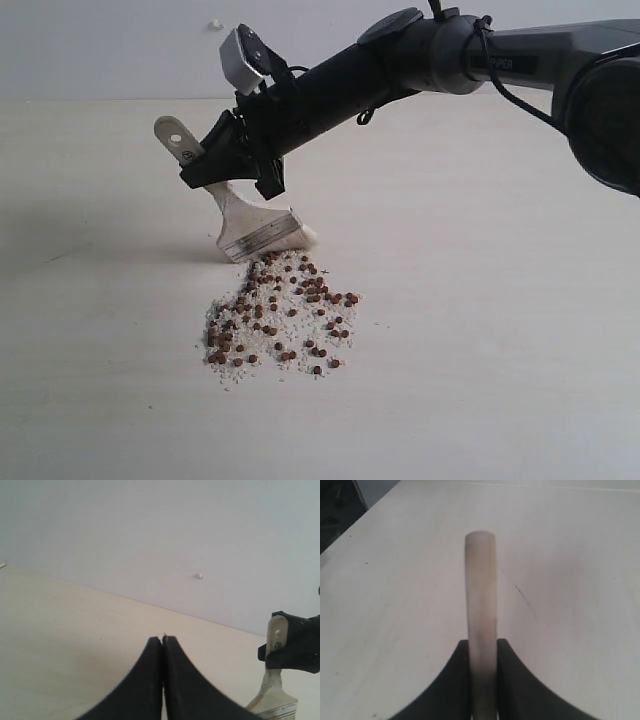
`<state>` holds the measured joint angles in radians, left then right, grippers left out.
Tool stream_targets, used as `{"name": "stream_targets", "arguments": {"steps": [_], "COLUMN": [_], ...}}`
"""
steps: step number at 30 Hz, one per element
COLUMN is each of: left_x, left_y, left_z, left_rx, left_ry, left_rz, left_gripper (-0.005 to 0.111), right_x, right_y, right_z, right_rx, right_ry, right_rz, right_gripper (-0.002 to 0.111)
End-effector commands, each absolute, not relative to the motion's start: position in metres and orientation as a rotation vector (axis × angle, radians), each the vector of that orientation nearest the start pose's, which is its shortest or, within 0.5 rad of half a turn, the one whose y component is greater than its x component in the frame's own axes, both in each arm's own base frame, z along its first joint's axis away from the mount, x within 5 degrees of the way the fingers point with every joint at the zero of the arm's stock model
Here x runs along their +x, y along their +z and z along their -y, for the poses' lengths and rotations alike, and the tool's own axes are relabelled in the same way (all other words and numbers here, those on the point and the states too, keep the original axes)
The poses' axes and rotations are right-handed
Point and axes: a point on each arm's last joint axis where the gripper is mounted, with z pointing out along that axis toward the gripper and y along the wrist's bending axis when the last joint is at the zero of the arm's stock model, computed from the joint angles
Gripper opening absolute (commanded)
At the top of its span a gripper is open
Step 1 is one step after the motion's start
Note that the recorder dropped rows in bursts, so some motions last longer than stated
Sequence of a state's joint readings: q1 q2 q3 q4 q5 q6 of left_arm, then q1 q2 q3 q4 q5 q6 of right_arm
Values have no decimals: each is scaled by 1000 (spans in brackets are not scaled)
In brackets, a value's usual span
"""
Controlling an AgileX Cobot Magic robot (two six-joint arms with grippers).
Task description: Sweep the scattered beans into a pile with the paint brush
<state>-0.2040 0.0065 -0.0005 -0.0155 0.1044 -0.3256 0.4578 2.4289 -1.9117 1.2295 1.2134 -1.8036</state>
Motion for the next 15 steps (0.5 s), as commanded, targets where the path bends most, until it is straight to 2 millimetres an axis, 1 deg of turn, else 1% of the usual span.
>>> {"name": "stream_targets", "arguments": {"steps": [1, 4, 7, 11, 12, 15], "left_x": [55, 55, 55, 55, 55, 55], "left_y": [204, 204, 204, 204, 204, 204], "left_z": [12, 12, 12, 12, 12, 12], "left_rx": [-109, -109, -109, -109, -109, -109], "left_ry": [-435, -435, -435, -435, -435, -435], "left_rz": [-1598, -1598, -1598, -1598, -1598, -1598], "left_gripper": [0, 0, 0, 0, 0, 0], "right_x": [404, 405, 405, 405, 405, 405], "right_y": [136, 138, 143, 164, 174, 189], "right_z": [-283, -284, -286, -288, -288, -288], "right_rx": [-1759, -1685, -1635, -1615, -1624, -1628], "right_ry": [1157, 1209, 1240, 1226, 1205, 1147], "right_rz": [-1615, -1682, -1669, -1557, -1513, -1464], "right_gripper": [0, 0, 0, 0, 0, 0]}}
